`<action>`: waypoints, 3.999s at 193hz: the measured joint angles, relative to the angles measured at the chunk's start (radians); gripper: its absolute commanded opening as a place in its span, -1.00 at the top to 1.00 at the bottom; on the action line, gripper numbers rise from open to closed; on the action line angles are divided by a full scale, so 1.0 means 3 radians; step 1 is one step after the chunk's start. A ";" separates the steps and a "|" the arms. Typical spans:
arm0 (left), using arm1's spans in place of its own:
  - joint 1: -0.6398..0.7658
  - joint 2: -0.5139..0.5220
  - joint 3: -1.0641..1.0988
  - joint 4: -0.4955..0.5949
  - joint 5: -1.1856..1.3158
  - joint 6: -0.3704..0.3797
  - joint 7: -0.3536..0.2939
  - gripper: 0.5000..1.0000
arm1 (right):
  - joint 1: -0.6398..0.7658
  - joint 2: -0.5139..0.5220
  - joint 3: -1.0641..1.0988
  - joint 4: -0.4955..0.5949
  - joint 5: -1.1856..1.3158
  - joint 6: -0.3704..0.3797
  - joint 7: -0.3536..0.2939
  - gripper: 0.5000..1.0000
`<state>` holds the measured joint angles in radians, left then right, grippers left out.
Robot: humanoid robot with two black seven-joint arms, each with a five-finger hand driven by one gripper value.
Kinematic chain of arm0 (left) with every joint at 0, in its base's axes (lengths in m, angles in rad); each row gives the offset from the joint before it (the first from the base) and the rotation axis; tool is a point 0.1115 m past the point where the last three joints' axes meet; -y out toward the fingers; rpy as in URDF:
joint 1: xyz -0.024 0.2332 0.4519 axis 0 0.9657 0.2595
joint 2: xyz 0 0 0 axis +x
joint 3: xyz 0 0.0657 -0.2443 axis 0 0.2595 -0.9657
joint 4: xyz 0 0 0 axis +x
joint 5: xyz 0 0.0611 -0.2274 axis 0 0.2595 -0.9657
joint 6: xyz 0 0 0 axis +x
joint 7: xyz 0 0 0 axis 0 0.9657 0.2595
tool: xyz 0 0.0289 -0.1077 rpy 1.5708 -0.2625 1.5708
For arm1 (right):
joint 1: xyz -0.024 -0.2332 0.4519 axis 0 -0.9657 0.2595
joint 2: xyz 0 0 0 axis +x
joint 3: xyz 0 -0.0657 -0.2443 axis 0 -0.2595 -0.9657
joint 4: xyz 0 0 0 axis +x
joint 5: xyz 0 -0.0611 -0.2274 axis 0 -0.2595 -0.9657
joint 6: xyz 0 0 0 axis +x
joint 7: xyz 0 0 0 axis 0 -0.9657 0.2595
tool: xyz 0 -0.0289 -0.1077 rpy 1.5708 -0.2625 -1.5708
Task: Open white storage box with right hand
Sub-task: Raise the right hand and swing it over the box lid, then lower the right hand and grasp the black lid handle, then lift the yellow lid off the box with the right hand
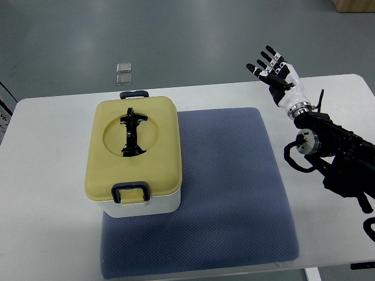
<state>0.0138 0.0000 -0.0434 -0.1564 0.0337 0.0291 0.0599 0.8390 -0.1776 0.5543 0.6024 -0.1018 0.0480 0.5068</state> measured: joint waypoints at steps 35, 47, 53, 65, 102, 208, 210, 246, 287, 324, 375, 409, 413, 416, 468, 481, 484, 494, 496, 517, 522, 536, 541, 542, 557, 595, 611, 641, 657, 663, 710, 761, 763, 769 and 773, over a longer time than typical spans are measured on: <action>0.0001 0.0000 0.0001 0.0000 0.0000 0.0000 0.0000 -1.00 | 0.0421 -0.0157 -0.0634 0.0045 -0.0061 0.0015 0.0034 -0.72; 0.0001 0.0000 0.0001 0.0000 0.0000 0.0000 0.0000 -1.00 | 0.0606 -0.0223 -0.0903 0.0078 -0.0115 0.0035 0.0059 -0.72; 0.0000 0.0000 0.0001 0.0000 0.0000 0.0000 0.0000 -1.00 | 0.0705 -0.0247 -0.1044 0.0103 -0.0163 0.0053 0.0077 -0.72; 0.0000 0.0000 0.0001 0.0000 0.0000 0.0000 0.0000 -1.00 | 0.0945 -0.0310 -0.1358 0.0162 -0.0339 0.0091 0.0109 -0.72; 0.0000 0.0000 0.0001 0.0000 0.0000 0.0000 0.0000 -1.00 | 0.1552 -0.0433 -0.1857 0.0457 -0.1096 0.0212 0.0138 -0.71; 0.0001 0.0000 0.0001 0.0000 0.0000 0.0000 0.0000 -1.00 | 0.2681 0.0048 -0.2017 0.1005 -0.3555 0.0732 0.0152 -0.71; 0.0001 0.0000 0.0001 0.0000 0.0000 0.0000 0.0000 -1.00 | 0.2689 0.0067 -0.2017 0.1005 -0.3600 0.0735 0.0152 -0.71; 0.0000 0.0000 0.0001 0.0000 0.0000 0.0000 0.0000 -1.00 | 0.2844 0.0309 -0.2055 0.1029 -0.4173 0.0851 0.0166 -0.71; 0.0001 0.0000 0.0002 0.0000 0.0000 0.0000 0.0000 -1.00 | 0.3040 0.0463 -0.2371 0.1148 -0.4369 0.0944 0.0250 -0.70; -0.0001 0.0000 0.0001 0.0000 0.0000 0.0000 0.0000 -1.00 | 0.3047 0.0549 -0.2517 0.1149 -0.4500 0.0838 0.0256 -0.69; 0.0000 0.0000 0.0001 0.0000 0.0000 0.0000 0.0000 -1.00 | 0.3047 0.0591 -0.2590 0.1139 -0.4614 0.0777 0.0256 -0.59; 0.0000 0.0000 0.0001 0.0000 0.0000 0.0000 0.0000 -1.00 | 0.3018 0.0592 -0.2608 0.1125 -0.4657 0.0753 0.0254 -0.33; 0.0001 0.0000 0.0001 0.0000 0.0000 0.0000 0.0000 -1.00 | 0.3018 0.0592 -0.2613 0.1123 -0.4661 0.0743 0.0253 -0.33; 0.0001 0.0000 0.0001 0.0000 0.0000 0.0000 0.0000 -1.00 | 0.3018 0.0592 -0.2618 0.1122 -0.4664 0.0736 0.0252 -0.32; 0.0000 0.0000 0.0001 0.0000 0.0000 0.0000 0.0000 -1.00 | 0.3064 0.0554 -0.2676 0.1124 -0.4667 0.0700 0.0345 0.33; 0.0000 0.0000 0.0001 0.0000 0.0000 0.0000 0.0000 -1.00 | 0.3078 0.0562 -0.2676 0.1124 -0.4667 0.0699 0.0346 0.36; 0.0000 0.0000 0.0001 0.0000 0.0000 0.0000 0.0000 -1.00 | 0.3081 0.0564 -0.2676 0.1124 -0.4667 0.0699 0.0346 0.37; 0.0000 0.0000 0.0001 0.0000 0.0000 0.0000 0.0000 -1.00 | 0.3084 0.0571 -0.2676 0.1124 -0.4667 0.0699 0.0347 0.38; 0.0001 0.0000 0.0001 0.0000 0.0000 0.0000 0.0000 -1.00 | 0.3084 0.0572 -0.2676 0.1124 -0.4667 0.0699 0.0347 0.39; 0.0000 0.0000 0.0001 0.0000 0.0000 0.0000 0.0000 -1.00 | 0.3070 0.0580 -0.2676 0.1121 -0.4667 0.0690 0.0347 0.41; -0.0001 0.0000 0.0001 0.0000 0.0000 0.0000 0.0000 -1.00 | 0.3063 0.0580 -0.2677 0.1120 -0.4667 0.0682 0.0347 0.44; -0.0001 0.0000 0.0001 0.0000 0.0000 0.0000 0.0000 -1.00 | 0.3049 0.0581 -0.2681 0.1113 -0.4667 0.0643 0.0347 0.52; -0.0001 0.0000 0.0001 0.0000 0.0000 0.0000 0.0000 -1.00 | 0.3045 0.0581 -0.2683 0.1108 -0.4667 0.0627 0.0347 0.52; -0.0001 0.0000 0.0001 0.0000 0.0000 0.0000 0.0000 -1.00 | 0.3044 0.0581 -0.2683 0.1107 -0.4667 0.0624 0.0347 0.52; 0.0000 0.0000 0.0001 0.0000 0.0000 0.0000 0.0000 -1.00 | 0.3036 0.0577 -0.2686 0.1088 -0.4667 0.0597 0.0347 0.52; 0.0000 0.0000 0.0001 0.0000 0.0000 0.0000 0.0000 -1.00 | 0.3030 0.0562 -0.2686 0.1054 -0.4667 0.0587 0.0347 0.79; 0.0000 0.0000 0.0001 0.0000 0.0000 0.0000 0.0000 -1.00 | 0.3030 0.0561 -0.2686 0.1050 -0.4667 0.0587 0.0347 0.91; 0.0001 0.0000 0.0001 0.0000 0.0000 0.0000 0.0000 -1.00 | 0.3030 0.0558 -0.2682 0.1048 -0.4652 0.0600 0.0347 1.00; 0.0000 0.0000 0.0001 0.0000 0.0000 0.0000 0.0000 -1.00 | 0.3030 0.0559 -0.2678 0.1048 -0.4639 0.0605 0.0347 1.00; -0.0001 0.0000 0.0001 0.0000 0.0000 0.0000 0.0000 -1.00 | 0.3030 0.0561 -0.2676 0.1048 -0.4634 0.0606 0.0347 1.00; 0.0000 0.0000 0.0001 0.0000 0.0000 0.0000 0.0000 -1.00 | 0.3010 0.0566 -0.2641 0.1048 -0.4604 0.0606 0.0347 1.00; 0.0000 0.0000 0.0001 0.0000 0.0000 0.0000 0.0000 -1.00 | 0.3049 0.0490 -0.2482 0.1050 -0.4516 0.0609 0.0347 1.00; 0.0000 0.0000 0.0001 0.0000 0.0000 0.0000 0.0000 -1.00 | 0.3050 0.0485 -0.2473 0.1050 -0.4514 0.0610 0.0347 1.00; 0.0000 0.0000 0.0001 0.0000 0.0000 0.0000 0.0000 -1.00 | 0.3050 0.0469 -0.2450 0.1050 -0.4511 0.0611 0.0347 1.00; 0.0000 0.0000 0.0001 0.0000 0.0000 0.0000 0.0000 -1.00 | 0.3051 0.0457 -0.2437 0.1050 -0.4511 0.0611 0.0347 1.00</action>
<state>0.0139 0.0000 -0.0430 -0.1565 0.0338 0.0291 0.0598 1.7543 -0.0404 -0.1768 0.9173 -1.4549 0.2314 0.6109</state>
